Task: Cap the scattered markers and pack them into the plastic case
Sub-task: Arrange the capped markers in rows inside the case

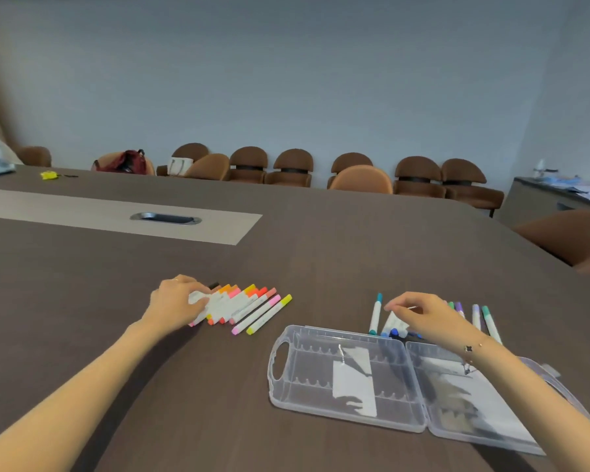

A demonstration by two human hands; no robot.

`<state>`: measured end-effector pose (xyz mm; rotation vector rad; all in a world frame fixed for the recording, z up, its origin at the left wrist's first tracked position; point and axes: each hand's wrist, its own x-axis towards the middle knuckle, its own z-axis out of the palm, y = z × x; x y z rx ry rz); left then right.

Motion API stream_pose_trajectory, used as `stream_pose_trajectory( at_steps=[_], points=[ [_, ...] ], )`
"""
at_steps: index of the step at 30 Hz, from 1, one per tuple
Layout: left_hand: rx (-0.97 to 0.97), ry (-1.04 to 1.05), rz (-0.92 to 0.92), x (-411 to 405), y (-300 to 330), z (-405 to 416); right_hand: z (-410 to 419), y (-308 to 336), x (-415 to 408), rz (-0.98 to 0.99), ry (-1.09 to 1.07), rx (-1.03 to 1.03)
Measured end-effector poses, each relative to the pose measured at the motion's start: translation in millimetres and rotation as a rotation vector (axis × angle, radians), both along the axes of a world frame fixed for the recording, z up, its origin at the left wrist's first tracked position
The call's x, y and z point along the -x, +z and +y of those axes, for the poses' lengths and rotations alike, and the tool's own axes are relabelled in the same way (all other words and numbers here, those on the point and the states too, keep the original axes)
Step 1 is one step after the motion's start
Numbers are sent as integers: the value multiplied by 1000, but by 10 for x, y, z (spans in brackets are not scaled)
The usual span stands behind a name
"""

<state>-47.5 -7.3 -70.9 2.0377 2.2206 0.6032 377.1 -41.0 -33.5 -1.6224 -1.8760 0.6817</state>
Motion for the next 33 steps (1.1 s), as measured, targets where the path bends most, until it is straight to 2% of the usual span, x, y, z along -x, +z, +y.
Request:
stream_pose_trajectory(
  at_steps=[2, 5, 10, 19, 25, 28, 33],
  points=[
    [89, 47, 44, 87, -66, 11, -20, -14, 78, -19, 22, -24],
    [203, 44, -60, 92, -146, -38, -47, -34, 137, -40, 48, -41],
    [171, -47, -184, -192, -244, -26, -62, -27, 226, -67, 78, -64],
    [219, 97, -17, -698, -348, 253, -49, 17, 323, -153, 73, -88],
    [174, 151, -58, -815, -374, 278, -32, 34, 306, -198, 65, -72],
    [28, 181, -82, -841, -310, 294, -2, 39, 332, -197, 61, -52],
    [-212, 132, -258, -732, -258, 364, 187, 114, 605, -179, 84, 46]
  ],
)
